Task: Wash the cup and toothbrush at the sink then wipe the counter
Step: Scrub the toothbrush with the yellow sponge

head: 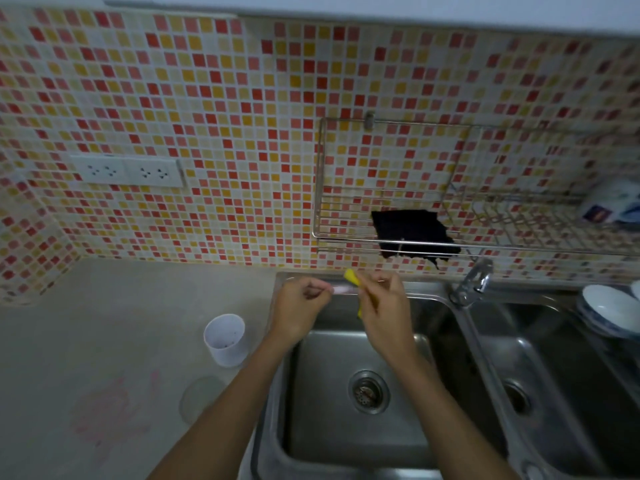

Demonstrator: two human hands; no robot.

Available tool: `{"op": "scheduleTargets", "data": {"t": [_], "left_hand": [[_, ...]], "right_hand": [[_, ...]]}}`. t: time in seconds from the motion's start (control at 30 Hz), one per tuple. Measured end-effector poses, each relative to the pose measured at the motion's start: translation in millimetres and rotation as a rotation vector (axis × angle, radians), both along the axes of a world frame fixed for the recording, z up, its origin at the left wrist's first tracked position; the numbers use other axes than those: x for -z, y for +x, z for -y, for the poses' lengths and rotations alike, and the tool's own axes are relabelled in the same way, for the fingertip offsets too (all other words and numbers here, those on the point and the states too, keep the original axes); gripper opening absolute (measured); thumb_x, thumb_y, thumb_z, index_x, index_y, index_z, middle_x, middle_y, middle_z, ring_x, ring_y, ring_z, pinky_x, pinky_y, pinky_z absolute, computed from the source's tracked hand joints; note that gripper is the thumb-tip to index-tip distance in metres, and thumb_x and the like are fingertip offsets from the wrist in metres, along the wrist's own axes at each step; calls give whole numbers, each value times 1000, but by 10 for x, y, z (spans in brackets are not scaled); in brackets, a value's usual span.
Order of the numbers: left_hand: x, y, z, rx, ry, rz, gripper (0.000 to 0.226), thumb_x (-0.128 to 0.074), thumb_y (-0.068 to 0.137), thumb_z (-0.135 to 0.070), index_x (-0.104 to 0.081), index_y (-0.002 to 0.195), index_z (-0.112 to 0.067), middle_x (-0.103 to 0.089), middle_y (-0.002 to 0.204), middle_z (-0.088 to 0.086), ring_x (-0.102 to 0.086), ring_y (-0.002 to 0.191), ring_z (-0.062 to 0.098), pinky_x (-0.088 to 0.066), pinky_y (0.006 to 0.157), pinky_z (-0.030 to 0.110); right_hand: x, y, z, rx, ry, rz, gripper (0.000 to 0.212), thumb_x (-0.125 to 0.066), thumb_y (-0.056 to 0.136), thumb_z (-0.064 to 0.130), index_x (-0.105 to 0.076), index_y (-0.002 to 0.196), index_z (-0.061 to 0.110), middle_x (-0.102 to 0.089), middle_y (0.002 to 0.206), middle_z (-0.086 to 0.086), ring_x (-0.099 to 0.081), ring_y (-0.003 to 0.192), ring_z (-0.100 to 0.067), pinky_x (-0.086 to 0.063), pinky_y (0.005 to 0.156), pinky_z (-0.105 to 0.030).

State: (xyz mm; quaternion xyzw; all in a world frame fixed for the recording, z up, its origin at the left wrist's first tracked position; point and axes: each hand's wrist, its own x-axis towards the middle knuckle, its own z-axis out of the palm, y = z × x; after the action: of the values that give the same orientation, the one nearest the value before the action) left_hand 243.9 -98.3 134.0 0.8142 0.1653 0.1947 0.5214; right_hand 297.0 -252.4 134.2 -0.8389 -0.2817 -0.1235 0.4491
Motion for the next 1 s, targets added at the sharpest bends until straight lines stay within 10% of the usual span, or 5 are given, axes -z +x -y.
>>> {"op": "scheduleTargets", "data": {"t": [0.1,0.27,0.63,0.9,1.0], "left_hand": [[-27,45,254,-5,5,16,7,-71,83,-16,-73,90,-17,-70,81,-12,-64,75,-4,-48,67,7],[-91,148,591,-5,-43,37,7,-70,84,-13,-74,89,-11,-73,84,-4,-68,79,7,-52,74,19],[-120,170,901,-43,-90,-58,8,-68,87,-17,-73,92,-14,-72,84,-6,-66,81,5,-49,70,11],[-56,156,949,-31,-317,-138,11,-67,86,-18,-75,79,-17,-75,80,-2,-68,85,11,-53,88,32],[-42,96,938,12,-161,-65,5,-68,85,-14,-72,87,-17,-72,80,-8,-65,78,-3,-52,78,18]], "right_hand": [[115,92,118,137,-53,-12,32,-58,92,13,-62,123,20,-45,104,0,-48,93,-14,-51,85,-34],[40,-62,267,97,-28,66,34,-61,90,11,-64,122,21,-46,101,1,-45,93,-13,-39,84,-14],[66,-43,620,82,-35,75,42,-61,89,7,-61,127,23,-45,103,2,-45,95,-14,-43,87,-21],[149,239,820,75,-299,228,29,-72,82,12,-71,109,18,-66,108,-4,-55,95,-27,-47,79,-32],[115,335,863,30,-404,285,26,-71,83,16,-70,109,17,-67,107,-4,-55,95,-25,-47,77,-31]]}}
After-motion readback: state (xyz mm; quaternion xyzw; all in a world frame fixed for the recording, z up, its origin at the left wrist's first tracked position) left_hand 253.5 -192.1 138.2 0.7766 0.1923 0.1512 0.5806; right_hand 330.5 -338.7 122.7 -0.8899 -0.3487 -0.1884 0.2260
